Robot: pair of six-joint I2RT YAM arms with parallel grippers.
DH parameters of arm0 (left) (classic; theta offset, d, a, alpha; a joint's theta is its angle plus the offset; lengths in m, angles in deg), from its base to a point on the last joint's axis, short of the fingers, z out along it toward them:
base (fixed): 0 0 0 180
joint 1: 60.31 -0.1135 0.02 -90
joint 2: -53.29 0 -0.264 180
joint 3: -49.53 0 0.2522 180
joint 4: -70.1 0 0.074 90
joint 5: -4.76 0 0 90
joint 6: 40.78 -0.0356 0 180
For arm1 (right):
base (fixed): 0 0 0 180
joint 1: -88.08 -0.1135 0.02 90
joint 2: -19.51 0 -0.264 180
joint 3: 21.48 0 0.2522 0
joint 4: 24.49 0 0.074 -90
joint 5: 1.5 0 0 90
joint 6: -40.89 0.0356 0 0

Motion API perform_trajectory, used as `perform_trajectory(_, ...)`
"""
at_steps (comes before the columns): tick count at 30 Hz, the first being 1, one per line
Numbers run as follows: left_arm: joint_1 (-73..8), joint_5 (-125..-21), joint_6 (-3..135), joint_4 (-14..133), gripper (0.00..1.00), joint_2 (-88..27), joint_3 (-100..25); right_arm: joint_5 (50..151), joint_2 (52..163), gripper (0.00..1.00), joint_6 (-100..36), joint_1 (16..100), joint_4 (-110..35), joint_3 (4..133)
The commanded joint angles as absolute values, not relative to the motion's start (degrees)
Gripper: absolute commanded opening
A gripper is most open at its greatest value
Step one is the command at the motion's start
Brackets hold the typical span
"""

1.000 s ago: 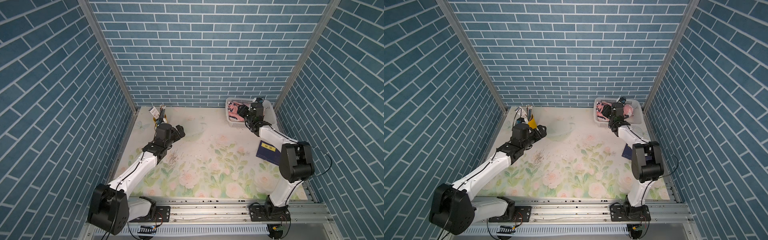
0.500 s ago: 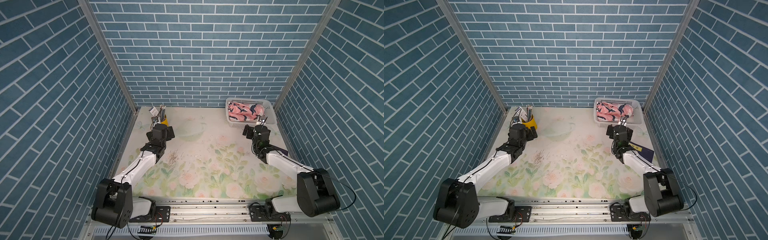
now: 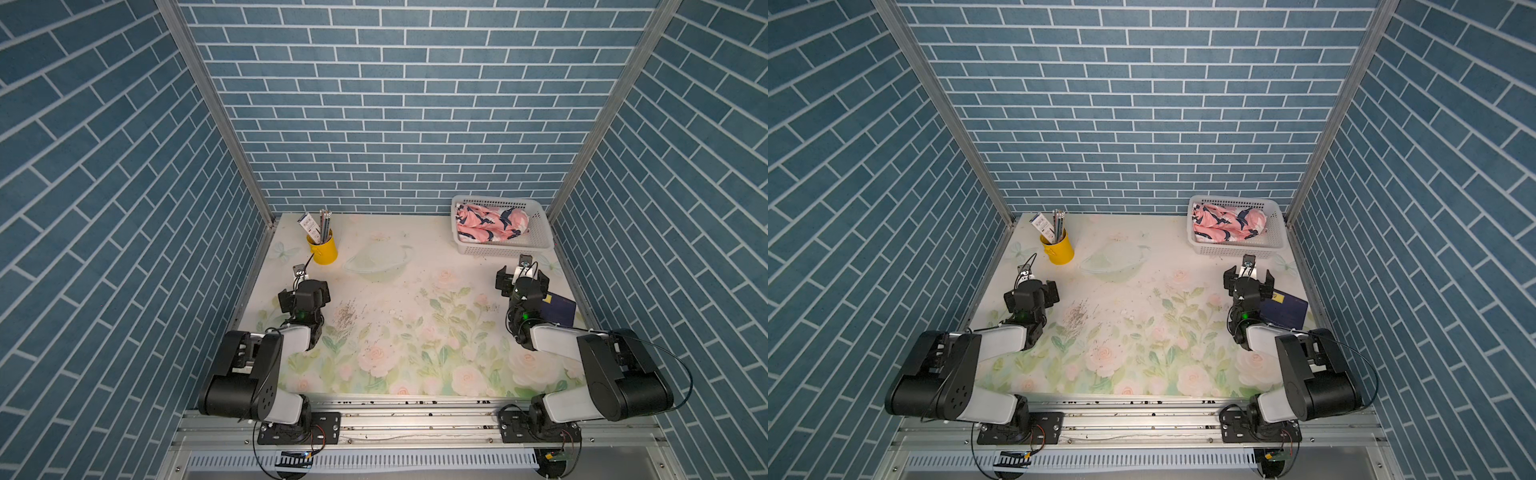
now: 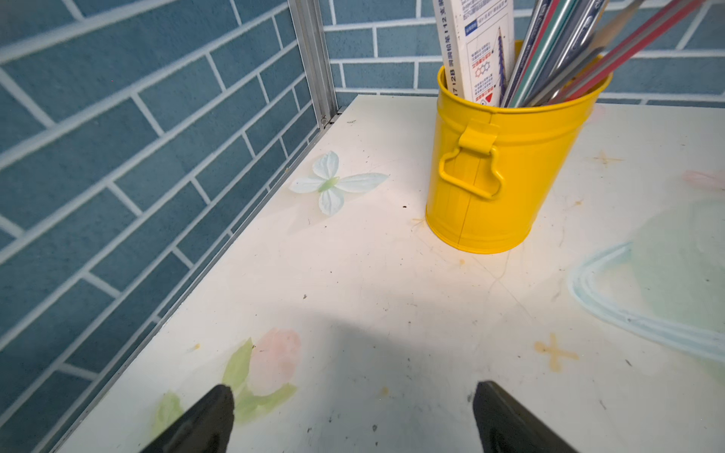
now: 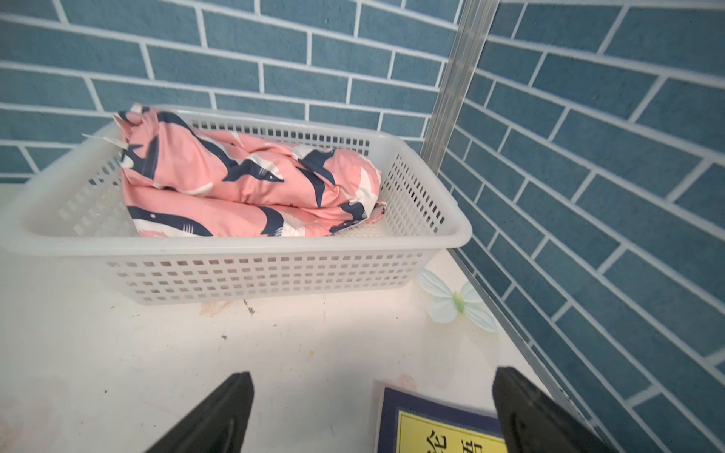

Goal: Roll up the shorts
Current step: Reset both arms

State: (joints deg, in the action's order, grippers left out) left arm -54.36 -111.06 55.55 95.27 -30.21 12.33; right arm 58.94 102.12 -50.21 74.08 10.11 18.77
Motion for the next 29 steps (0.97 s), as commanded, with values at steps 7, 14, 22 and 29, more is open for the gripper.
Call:
perform_trajectory(7, -56.4, -99.6, 51.2, 123.1, 1.0, -31.7, 20.6, 69.7, 104.8, 1.0, -53.1, 79.0, 36.8, 3.8)
perform_trajectory(14, -56.0, -102.8, 51.9, 130.1, 1.0, -33.1, 24.3, 76.2, 106.8, 1.0, -50.5, 82.9, 37.1, 3.4)
perform_trajectory(22, -56.0, -103.3, 51.6, 132.0, 1.0, -33.5, 24.7, 77.6, 107.9, 1.0, -52.2, 81.8, 39.3, 3.2)
perform_trajectory(29, -56.0, -103.1, 51.8, 131.8, 1.0, -33.4, 24.8, 82.1, 107.3, 1.0, -51.4, 83.9, 36.8, 4.1)
